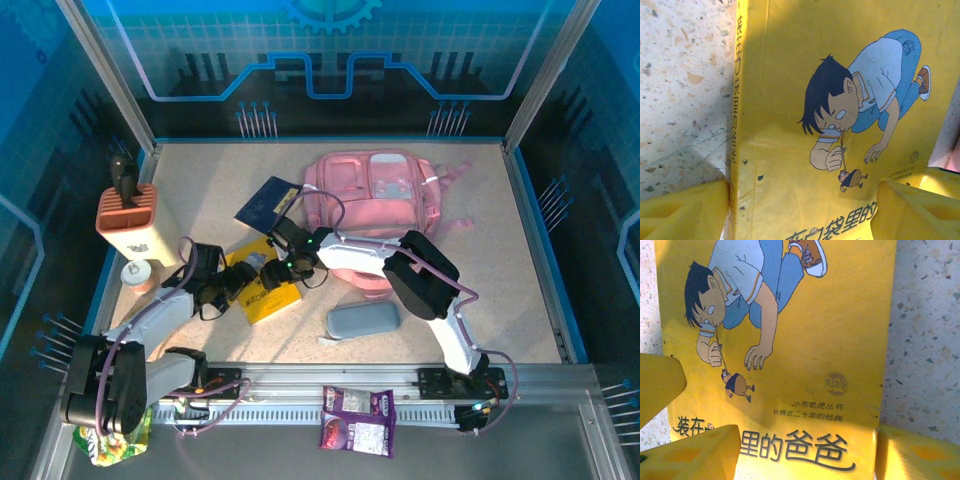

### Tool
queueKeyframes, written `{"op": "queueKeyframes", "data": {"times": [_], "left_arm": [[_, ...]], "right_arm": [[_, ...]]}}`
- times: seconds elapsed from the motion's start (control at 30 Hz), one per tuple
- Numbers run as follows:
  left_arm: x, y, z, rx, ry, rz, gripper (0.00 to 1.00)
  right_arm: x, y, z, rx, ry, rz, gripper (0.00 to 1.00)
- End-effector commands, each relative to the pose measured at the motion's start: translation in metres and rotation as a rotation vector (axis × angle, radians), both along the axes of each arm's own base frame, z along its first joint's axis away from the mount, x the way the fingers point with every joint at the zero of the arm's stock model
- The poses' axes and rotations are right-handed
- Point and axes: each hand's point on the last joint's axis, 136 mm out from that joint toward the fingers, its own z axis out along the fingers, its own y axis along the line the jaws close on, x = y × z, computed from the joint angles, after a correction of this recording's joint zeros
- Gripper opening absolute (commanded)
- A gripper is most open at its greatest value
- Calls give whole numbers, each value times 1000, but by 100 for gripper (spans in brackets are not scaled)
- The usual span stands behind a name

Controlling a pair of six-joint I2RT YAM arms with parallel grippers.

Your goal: Pack books, pencil case, and school supplies into a backpack

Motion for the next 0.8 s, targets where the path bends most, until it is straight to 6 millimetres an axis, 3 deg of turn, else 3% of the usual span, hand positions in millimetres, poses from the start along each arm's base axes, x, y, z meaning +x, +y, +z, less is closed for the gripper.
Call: {"op": "queueKeyframes", "data": {"times": [0.0,0.5,0.77], "left_arm": [[6,-13,6,-70,-46,-34,77],[2,-10,3,-41,-35,-31,77],[3,-11,5,-45,-41,-33,76]], "right_arm": [[-8,24,32,111,8,39,68],[-12,22,71,257,24,18,58],[-17,16,57,236,62,15,49]]}}
